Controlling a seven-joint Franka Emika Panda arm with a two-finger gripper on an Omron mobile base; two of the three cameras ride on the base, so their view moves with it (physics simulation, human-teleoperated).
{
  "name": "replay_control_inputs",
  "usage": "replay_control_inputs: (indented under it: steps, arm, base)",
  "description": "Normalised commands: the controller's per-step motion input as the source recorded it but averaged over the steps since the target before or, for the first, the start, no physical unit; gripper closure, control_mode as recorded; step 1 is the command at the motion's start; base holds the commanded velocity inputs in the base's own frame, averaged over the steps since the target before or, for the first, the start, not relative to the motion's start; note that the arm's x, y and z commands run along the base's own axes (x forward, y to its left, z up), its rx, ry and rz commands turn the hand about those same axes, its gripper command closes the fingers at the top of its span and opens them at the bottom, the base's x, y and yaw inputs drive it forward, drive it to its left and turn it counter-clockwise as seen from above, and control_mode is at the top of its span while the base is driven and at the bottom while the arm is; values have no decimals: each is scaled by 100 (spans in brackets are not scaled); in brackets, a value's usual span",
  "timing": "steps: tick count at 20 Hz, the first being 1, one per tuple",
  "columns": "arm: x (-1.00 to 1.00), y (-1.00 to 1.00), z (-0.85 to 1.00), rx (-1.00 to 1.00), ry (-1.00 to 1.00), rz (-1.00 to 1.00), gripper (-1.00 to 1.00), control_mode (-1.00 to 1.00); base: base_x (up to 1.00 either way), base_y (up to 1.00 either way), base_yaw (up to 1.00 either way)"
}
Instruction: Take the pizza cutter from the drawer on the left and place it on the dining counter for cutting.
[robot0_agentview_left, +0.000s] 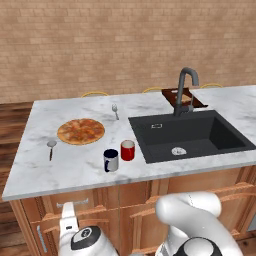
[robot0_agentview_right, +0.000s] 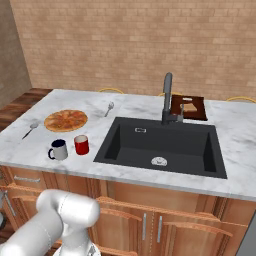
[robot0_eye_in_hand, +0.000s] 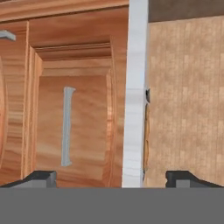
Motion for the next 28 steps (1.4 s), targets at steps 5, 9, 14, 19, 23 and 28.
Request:
replay_control_inputs:
  steps: [5, 9, 14, 19, 23, 28]
  arm:
    - [26, 0, -26, -5, 0, 0, -100, -100]
    - [32, 0, -23, -3, 0, 0, -100, -100]
    - [35, 0, -24, -3, 0, 0, -100, -100]
    - [31, 0, -36, -4, 0, 0, -100, -100]
    - [27, 0, -42, -5, 0, 0, -100, -100]
    - [23, 9, -49, -8, 0, 0, -100, -100]
  base:
    - [0, 0, 0]
    - [0, 0, 0]
    - [0, 0, 0]
    - [0, 0, 0]
    - [0, 0, 0]
    - [0, 0, 0]
